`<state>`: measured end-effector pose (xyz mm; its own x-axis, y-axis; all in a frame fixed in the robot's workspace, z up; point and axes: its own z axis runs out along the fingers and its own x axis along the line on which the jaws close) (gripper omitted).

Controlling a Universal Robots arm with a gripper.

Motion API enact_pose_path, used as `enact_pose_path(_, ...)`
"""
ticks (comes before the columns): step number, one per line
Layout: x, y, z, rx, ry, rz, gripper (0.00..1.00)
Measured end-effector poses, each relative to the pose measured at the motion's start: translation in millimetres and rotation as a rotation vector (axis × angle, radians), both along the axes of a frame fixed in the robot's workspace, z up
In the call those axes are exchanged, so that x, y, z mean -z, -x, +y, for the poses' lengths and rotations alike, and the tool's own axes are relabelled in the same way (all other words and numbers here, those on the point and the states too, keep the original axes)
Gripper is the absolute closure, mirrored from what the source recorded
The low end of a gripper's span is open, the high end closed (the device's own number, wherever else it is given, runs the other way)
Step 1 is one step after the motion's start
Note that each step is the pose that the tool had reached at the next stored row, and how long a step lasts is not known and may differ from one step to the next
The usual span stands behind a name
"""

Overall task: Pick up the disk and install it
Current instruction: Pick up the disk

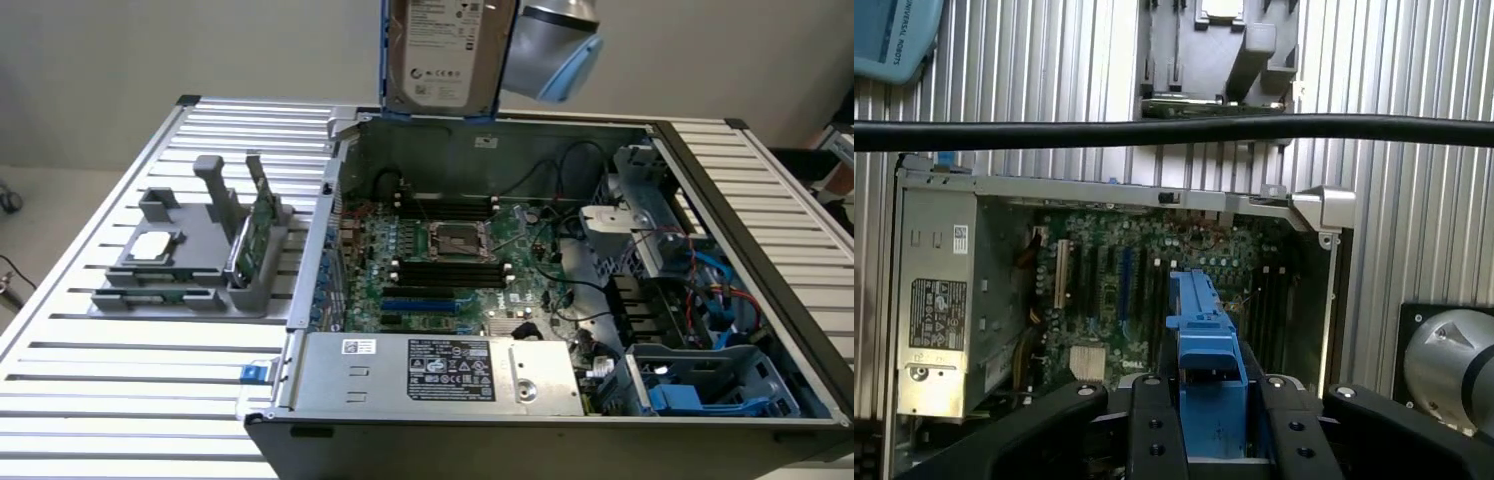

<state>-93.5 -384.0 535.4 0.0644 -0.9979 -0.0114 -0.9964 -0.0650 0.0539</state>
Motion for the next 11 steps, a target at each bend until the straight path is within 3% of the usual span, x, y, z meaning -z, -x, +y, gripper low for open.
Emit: enact_pose_path(11,-0.1,-40.1,-20.0,0.000,0.0002,0.0085,0.67)
